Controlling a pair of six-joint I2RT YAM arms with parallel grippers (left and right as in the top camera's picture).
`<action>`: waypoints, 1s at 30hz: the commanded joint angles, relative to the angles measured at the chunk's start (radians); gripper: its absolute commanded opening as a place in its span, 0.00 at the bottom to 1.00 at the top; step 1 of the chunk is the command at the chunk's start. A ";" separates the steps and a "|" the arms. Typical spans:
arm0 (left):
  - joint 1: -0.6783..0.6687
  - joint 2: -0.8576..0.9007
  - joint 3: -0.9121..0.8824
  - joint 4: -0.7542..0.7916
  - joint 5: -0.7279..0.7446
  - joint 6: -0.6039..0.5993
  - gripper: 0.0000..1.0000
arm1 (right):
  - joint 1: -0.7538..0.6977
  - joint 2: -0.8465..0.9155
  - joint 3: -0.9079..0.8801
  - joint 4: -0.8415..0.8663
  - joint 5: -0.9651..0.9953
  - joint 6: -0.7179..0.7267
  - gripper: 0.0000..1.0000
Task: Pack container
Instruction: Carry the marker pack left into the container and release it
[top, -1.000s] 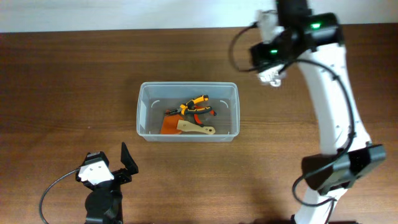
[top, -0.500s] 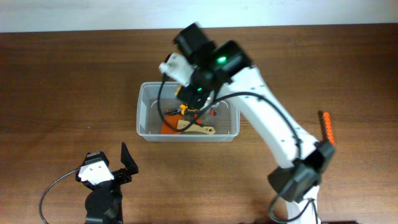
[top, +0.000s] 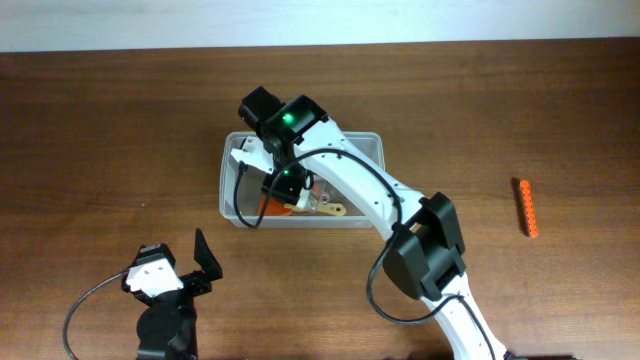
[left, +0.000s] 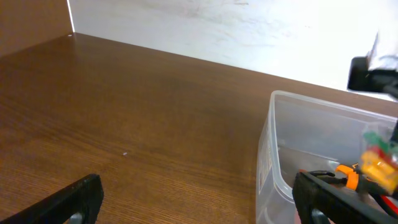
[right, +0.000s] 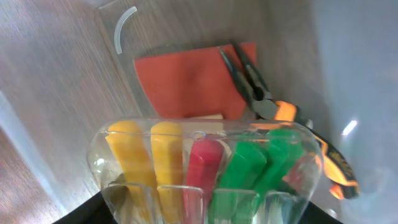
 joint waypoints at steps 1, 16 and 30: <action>-0.003 -0.005 -0.003 -0.002 -0.003 0.009 0.99 | 0.004 0.009 0.006 0.011 -0.042 -0.007 0.64; -0.003 -0.005 -0.003 -0.002 -0.003 0.009 0.99 | -0.039 -0.022 0.014 -0.034 -0.026 0.028 0.77; -0.003 -0.005 -0.003 -0.002 -0.003 0.009 0.99 | -0.477 -0.327 0.060 -0.264 0.256 0.223 0.82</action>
